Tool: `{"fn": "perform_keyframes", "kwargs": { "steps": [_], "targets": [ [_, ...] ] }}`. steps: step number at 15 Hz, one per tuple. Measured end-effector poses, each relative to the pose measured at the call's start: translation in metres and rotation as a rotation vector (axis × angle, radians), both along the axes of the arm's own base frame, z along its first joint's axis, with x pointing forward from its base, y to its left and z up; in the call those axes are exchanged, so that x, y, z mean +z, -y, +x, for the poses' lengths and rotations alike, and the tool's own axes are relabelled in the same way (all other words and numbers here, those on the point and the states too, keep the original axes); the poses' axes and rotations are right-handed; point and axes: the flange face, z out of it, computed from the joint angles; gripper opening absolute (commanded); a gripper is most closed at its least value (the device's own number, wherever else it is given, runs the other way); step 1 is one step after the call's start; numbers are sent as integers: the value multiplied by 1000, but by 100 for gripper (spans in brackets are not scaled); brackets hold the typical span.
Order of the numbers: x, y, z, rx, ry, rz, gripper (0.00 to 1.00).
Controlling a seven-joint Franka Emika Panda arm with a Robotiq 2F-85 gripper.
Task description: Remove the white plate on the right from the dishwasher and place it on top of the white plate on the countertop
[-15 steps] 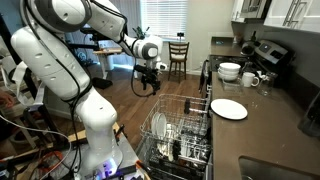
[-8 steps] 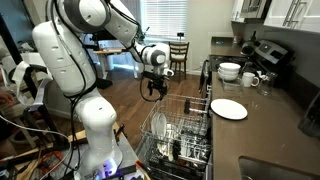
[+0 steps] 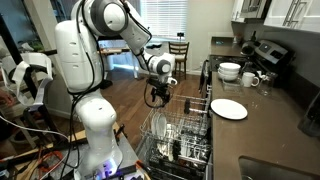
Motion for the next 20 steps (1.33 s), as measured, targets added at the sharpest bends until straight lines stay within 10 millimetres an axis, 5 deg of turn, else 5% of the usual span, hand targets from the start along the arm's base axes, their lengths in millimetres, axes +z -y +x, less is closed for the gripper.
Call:
{"fn": "perform_keyframes", "kwargs": {
  "steps": [8, 15, 20],
  "targets": [
    [-10, 1, 5, -4, -15, -3, 100],
    [-57, 10, 18, 135, 51, -83, 100],
    [-73, 9, 26, 168, 105, -73, 100]
  ]
}}
